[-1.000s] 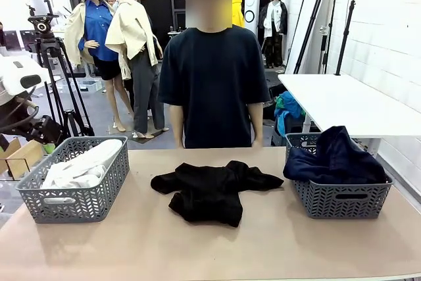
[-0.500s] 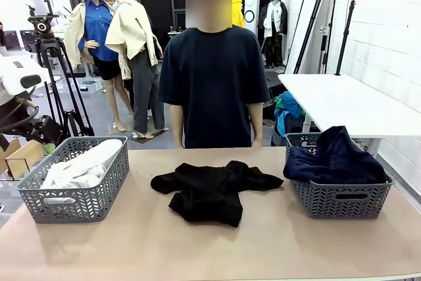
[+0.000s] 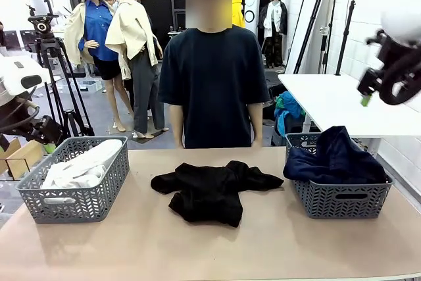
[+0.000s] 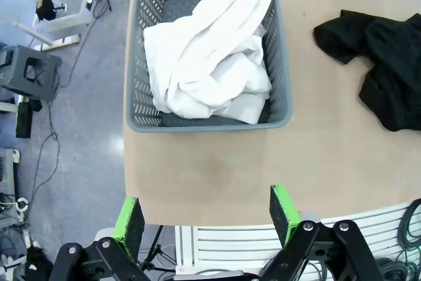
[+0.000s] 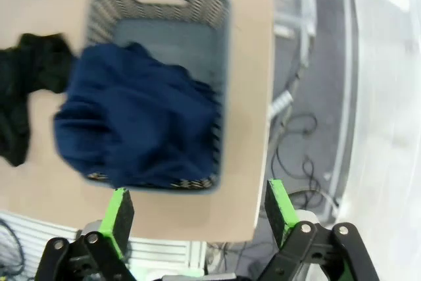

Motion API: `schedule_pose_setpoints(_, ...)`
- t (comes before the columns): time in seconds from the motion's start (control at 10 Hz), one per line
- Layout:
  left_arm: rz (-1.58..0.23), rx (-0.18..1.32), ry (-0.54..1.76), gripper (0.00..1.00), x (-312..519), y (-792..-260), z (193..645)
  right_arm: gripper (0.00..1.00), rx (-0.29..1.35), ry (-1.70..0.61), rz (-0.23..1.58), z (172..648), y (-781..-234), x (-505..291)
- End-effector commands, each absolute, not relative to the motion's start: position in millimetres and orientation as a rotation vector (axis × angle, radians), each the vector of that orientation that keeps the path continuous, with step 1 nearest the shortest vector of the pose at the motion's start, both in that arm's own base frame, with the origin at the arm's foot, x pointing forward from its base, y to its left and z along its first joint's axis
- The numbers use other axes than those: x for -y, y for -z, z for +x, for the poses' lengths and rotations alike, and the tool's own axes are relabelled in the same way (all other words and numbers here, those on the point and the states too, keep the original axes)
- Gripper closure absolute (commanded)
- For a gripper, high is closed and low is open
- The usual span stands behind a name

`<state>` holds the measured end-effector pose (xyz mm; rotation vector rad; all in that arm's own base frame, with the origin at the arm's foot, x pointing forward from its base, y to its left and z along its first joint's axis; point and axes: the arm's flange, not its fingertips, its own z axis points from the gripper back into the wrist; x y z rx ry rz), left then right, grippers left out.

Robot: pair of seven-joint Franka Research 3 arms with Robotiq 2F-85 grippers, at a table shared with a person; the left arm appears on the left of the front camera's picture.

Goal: Sort the tops and bottoms.
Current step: Lift clothes from the center of the table with your right hand.

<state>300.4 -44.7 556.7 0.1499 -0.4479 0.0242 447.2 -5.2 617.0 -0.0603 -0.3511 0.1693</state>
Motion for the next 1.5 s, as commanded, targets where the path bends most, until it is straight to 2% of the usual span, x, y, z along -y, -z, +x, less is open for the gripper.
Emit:
schedule_pose_setpoints(0.0, 0.151, 0.455, -0.015, 0.00, 73.4, -589.0, 323.5, 0.00, 0.432, -0.309, 0.025, 443.6, -652.2, -31.5)
schedule_pose_setpoints(0.2, 0.151, 0.455, -0.015, 0.00, 73.4, -589.0, 323.5, 0.00, 0.410, -0.534, 0.147, 437.2, -674.7, -91.8)
schedule_pose_setpoints(0.6, 0.151, 0.455, -0.015, 0.00, 73.4, -589.0, 323.5, 0.00, 0.314, -0.788, 0.321, 433.1, -640.3, -198.1)
schedule_pose_setpoints(0.8, 0.151, 0.455, -0.015, 0.00, 73.4, -589.0, 323.5, 0.00, 0.316, -0.809, 0.279, 421.1, -595.5, -251.9)
schedule_pose_setpoints(1.1, 0.151, 0.455, -0.015, 0.00, 73.4, -589.0, 323.5, 0.00, 0.235, -0.844, 0.291, 404.5, -521.9, -304.3)
schedule_pose_setpoints(1.4, 0.151, 0.455, -0.015, 0.00, 73.4, -589.0, 323.5, 0.00, 0.222, -0.848, 0.116, 390.6, -453.6, -332.8)
